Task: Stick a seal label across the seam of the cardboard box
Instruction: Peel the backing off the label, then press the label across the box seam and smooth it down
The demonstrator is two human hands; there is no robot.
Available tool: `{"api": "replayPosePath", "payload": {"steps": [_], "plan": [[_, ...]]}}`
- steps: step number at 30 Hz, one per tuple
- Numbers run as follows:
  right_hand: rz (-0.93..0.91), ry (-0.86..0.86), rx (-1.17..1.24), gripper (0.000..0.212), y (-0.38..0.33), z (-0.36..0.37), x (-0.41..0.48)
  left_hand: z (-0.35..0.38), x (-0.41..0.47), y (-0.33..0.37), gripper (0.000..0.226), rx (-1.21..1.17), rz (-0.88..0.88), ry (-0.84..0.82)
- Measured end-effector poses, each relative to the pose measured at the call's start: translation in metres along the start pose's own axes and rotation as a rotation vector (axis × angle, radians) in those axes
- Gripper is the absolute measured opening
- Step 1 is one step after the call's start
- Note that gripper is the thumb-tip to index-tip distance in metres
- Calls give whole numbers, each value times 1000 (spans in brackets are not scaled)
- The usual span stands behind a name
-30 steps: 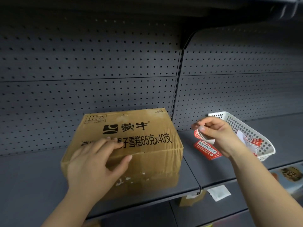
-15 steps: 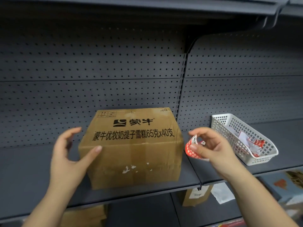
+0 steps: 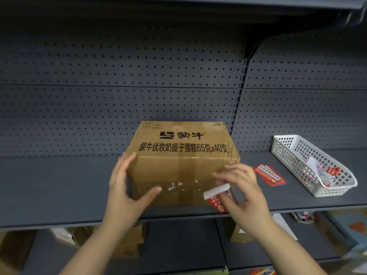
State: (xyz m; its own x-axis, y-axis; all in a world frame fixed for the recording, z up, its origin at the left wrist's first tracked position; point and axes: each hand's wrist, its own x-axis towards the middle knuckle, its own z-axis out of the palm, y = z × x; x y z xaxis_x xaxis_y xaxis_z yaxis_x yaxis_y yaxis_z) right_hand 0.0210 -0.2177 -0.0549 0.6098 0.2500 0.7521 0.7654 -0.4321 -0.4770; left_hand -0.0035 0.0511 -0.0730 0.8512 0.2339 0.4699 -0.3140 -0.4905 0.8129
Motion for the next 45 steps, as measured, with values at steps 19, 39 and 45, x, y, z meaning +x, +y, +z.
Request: {"api": "replayPosePath", "payload": {"steps": [19,39,45], "plan": [[321,-403,288,74,-2,65,-4,51,-19,-1,20,-160,-152,-226],[1050,-86,626,23,5,76,-28,68,-27,-15,18,-630,-501,1],[922,-30,420,6,12,80,-37,72,-28,-17,13,-486,-492,-11]]}}
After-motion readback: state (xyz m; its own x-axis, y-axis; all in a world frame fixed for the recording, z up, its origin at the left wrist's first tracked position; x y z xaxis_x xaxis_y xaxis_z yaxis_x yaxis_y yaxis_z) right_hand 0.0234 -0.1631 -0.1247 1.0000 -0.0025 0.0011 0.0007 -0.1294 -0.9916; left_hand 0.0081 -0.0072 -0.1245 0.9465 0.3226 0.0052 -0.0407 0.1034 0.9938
